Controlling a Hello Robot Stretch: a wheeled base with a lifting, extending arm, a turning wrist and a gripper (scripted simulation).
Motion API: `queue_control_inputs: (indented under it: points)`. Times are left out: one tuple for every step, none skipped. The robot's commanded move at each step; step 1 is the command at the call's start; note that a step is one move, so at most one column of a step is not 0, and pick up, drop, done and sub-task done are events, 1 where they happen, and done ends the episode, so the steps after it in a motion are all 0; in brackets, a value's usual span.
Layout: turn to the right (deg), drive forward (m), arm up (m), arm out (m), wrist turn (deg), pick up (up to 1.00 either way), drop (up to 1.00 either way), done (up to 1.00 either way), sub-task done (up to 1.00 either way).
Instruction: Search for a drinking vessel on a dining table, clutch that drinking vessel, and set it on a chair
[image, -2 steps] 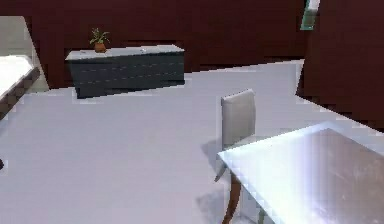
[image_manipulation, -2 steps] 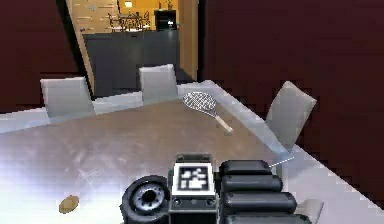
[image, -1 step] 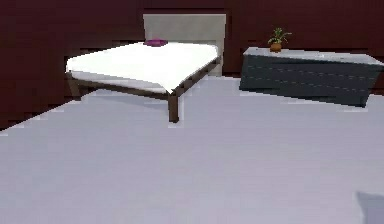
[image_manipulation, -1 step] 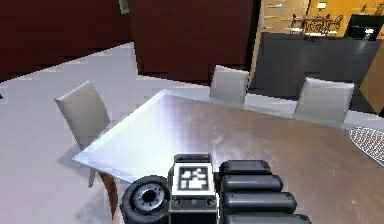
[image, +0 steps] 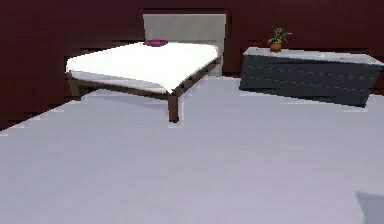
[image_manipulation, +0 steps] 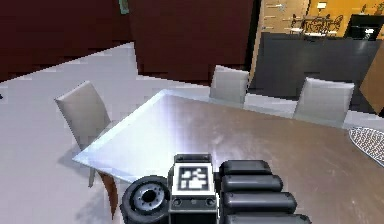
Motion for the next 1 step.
queue_control_inputs:
  points:
    - [27.0,0.0,0.0,0.0,0.0,0.0,0.0,0.0,0.0]
